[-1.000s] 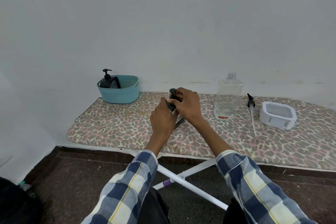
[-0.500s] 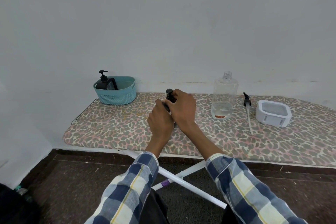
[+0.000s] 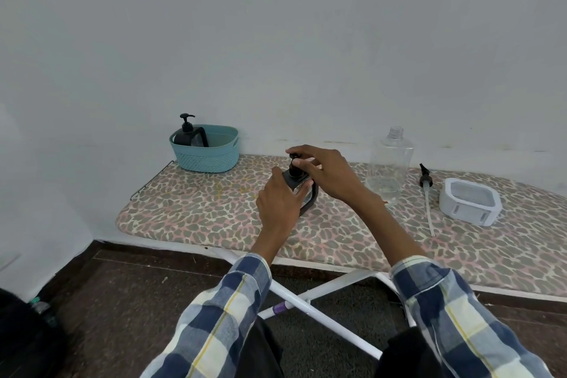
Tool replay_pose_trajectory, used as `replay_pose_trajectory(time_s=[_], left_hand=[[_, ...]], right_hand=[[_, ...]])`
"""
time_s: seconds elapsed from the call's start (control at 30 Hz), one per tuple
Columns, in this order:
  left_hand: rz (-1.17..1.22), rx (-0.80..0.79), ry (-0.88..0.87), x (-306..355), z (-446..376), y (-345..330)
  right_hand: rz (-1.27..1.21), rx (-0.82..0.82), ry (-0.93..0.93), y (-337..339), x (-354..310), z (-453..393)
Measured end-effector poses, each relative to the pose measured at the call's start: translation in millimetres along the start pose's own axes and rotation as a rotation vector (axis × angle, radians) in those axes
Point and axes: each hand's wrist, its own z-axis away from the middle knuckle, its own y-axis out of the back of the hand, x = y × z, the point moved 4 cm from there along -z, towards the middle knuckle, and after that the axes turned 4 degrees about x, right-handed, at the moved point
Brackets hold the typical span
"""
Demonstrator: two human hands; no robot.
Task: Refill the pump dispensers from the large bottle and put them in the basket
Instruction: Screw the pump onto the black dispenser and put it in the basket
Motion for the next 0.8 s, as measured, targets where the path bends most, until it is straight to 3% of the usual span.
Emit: replay_pose_trajectory(time_s=[0.43,0.8], left_hand=[[0.006,-0.026,-0.017,-1,-1,0],[0.038,-0.050,-0.010,-3,-1,-1]], right_hand=[[0.021,-0.063,-0.119,3,-6,-12],[-0.060,-0.091,-0.063,0,4,4]])
